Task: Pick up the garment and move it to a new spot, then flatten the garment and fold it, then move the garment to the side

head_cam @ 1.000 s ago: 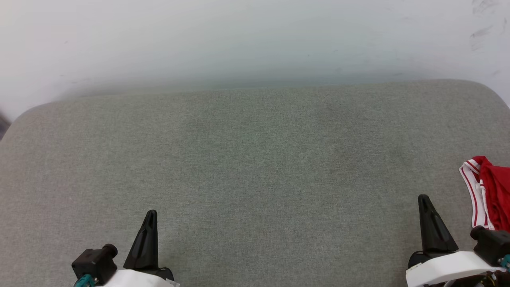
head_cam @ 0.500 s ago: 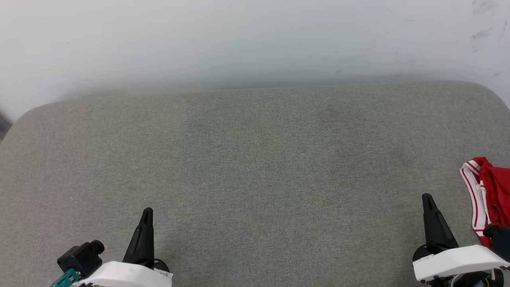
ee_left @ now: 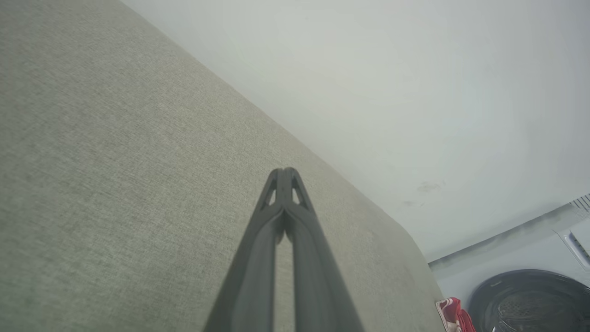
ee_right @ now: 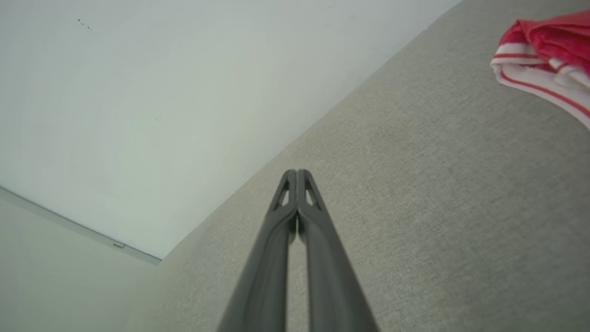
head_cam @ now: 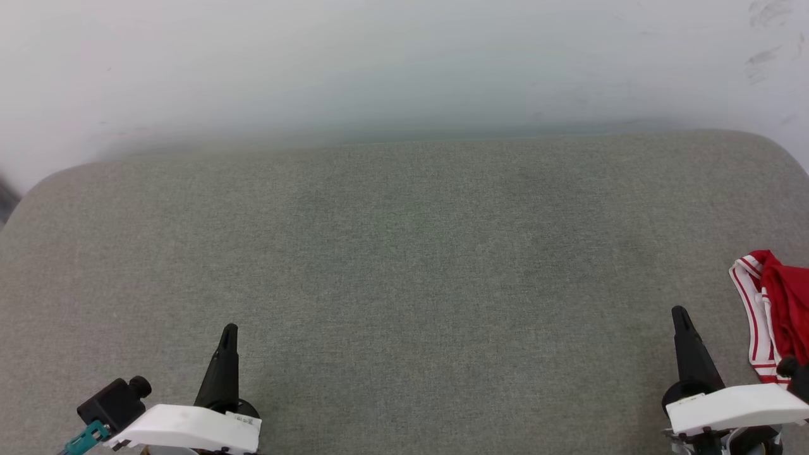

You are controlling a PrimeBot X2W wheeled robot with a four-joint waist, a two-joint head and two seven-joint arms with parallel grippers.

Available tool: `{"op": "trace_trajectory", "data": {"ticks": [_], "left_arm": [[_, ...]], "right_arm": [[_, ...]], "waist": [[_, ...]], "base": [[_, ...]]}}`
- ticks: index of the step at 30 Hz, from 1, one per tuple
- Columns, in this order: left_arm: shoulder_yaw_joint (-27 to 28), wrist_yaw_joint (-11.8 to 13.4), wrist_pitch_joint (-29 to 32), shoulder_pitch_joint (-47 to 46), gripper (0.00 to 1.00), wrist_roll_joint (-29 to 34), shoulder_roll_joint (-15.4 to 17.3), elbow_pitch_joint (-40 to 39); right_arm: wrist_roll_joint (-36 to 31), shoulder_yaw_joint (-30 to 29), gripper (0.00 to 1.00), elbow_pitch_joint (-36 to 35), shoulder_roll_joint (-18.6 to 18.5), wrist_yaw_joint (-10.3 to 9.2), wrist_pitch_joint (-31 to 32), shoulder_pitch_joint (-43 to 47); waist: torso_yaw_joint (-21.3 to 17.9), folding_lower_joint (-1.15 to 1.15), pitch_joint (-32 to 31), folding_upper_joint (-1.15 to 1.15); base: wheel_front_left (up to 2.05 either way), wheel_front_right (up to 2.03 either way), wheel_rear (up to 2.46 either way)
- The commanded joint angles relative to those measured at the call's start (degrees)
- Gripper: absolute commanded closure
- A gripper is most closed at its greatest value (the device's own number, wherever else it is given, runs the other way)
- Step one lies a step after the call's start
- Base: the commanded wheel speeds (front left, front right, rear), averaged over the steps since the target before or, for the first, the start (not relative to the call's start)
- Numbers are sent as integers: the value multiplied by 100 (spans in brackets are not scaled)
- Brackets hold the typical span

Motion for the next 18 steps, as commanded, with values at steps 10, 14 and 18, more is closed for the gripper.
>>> {"op": "trace_trajectory", "data": {"ticks": [10, 14, 18], "left_arm": [[71, -7, 194, -219, 100, -823, 41, 54], [90, -8, 259, -259, 100, -1094, 44, 92], [110, -8, 327, -295, 100, -1355, 46, 129]], "right_arm": [[816, -69, 100, 4, 25, 1, 200, -243], [1087, -89, 100, 29, 31, 1, 272, -262], [1345, -107, 100, 52, 38, 1, 334, -287]], "waist": [[8, 0, -16, 0], [12, 0, -22, 0], [15, 0, -28, 0]], "base": [[0, 0, 0], [0, 0, 0], [0, 0, 0]]}}
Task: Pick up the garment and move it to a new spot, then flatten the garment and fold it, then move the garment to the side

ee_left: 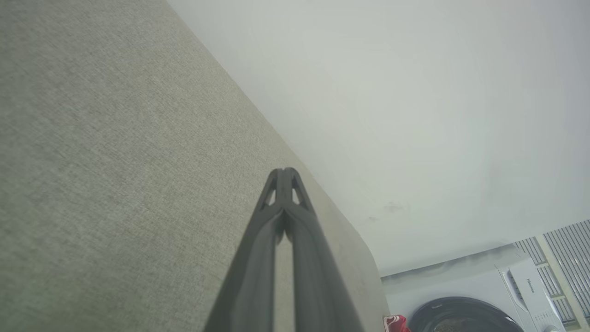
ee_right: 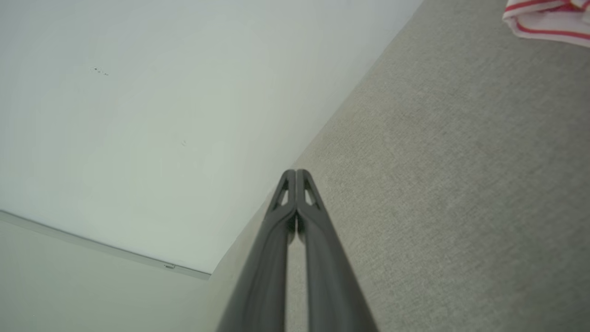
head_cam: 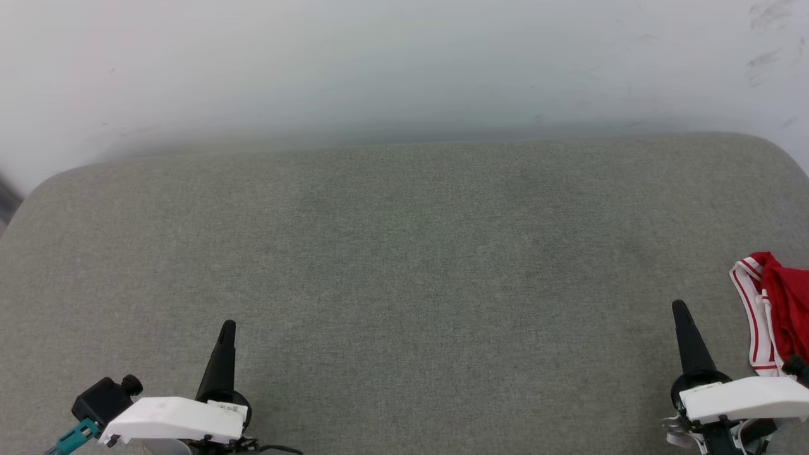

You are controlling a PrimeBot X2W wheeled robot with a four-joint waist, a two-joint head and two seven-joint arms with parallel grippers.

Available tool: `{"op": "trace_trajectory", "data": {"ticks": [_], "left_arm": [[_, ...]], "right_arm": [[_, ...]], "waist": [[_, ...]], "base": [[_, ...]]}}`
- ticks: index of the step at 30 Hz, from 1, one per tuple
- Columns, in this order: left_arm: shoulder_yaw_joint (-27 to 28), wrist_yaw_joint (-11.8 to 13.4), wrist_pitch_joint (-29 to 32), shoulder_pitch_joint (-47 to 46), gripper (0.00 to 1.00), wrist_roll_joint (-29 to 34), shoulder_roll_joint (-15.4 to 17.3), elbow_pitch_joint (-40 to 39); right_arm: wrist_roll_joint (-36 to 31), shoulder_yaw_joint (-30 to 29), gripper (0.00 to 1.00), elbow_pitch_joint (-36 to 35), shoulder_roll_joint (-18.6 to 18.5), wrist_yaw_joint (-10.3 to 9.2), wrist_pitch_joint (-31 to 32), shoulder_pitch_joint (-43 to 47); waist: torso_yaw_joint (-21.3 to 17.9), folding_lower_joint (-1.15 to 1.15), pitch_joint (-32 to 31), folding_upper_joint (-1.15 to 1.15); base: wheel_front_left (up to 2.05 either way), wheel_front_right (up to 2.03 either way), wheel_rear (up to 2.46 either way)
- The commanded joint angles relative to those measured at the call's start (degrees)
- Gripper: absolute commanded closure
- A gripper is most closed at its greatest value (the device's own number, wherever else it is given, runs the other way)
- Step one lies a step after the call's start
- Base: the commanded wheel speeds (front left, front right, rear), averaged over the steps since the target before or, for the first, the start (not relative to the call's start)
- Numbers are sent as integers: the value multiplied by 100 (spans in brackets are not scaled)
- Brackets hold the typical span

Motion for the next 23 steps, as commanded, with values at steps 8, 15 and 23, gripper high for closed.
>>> {"op": "trace_trajectory", "data": {"ticks": [8, 15, 23], "left_arm": [[65, -9, 150, -201, 100, -581, 34, 39], [101, -10, 253, -255, 100, -984, 31, 98], [144, -11, 373, -313, 100, -1406, 26, 161]], "right_arm": [[593, -57, 100, 11, 23, 1, 145, -180], [992, -86, 100, 47, 34, 1, 251, -211], [1419, -116, 100, 83, 46, 1, 355, -260]], "waist": [[7, 0, -13, 0], [13, 0, -24, 0], [19, 0, -36, 0]], "base": [[0, 0, 0], [0, 0, 0], [0, 0, 0]]}}
